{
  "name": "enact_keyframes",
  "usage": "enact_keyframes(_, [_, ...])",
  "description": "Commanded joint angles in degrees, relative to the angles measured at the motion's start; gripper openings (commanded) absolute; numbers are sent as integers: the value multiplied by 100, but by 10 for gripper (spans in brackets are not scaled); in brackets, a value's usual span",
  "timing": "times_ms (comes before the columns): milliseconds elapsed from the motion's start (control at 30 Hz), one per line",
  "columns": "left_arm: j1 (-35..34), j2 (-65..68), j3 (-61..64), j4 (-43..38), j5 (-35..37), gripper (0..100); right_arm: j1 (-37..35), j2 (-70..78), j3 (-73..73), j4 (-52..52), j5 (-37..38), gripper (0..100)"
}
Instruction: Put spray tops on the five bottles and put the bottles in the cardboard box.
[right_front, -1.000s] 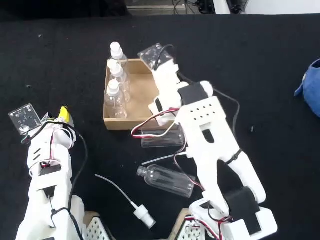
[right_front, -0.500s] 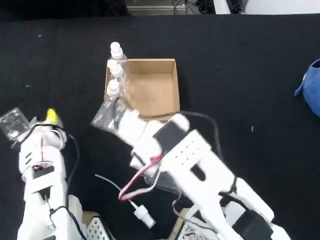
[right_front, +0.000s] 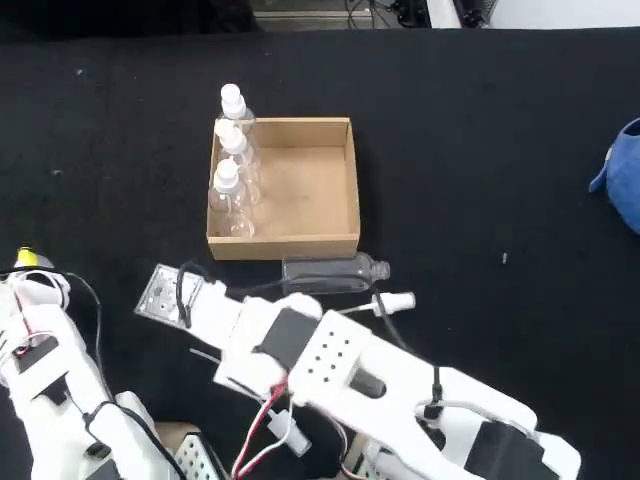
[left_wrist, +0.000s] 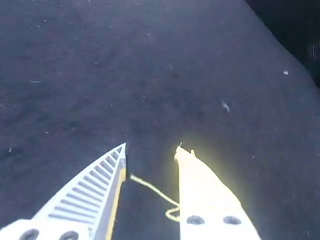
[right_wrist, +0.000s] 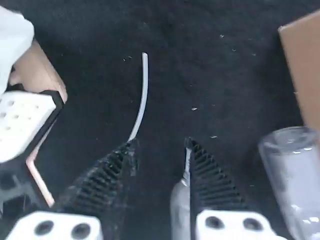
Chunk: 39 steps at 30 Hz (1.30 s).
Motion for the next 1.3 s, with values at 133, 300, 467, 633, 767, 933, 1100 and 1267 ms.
enact_keyframes(133, [-892, -9, -629, -44, 79, 29, -211, 4, 778, -1407, -703, 134])
enact_keyframes(300, [-1288, -9, -681, -70, 97, 29, -220, 4, 796, -1530, -888, 134])
enact_keyframes(467, [-1455, 0, -752, -53, 659, 29, -484, 330, 989, -2092, -1002, 134])
enact_keyframes(633, [-1437, 0, -725, -53, 651, 29, -615, 1103, 655, -2171, -1222, 134])
enact_keyframes(767, [-1429, 0, -725, -53, 651, 29, -589, 1710, 347, -2198, -1301, 134])
enact_keyframes(933, [-1393, 0, -673, -62, 651, 29, -308, 2018, 154, -2154, -1231, 12])
enact_keyframes(1100, [-1279, 0, -655, -53, 642, 29, 18, 1710, 119, -1644, -695, 10])
enact_keyframes(1267, [-1279, 0, -655, -53, 642, 30, 589, 690, 154, -1196, -413, 9])
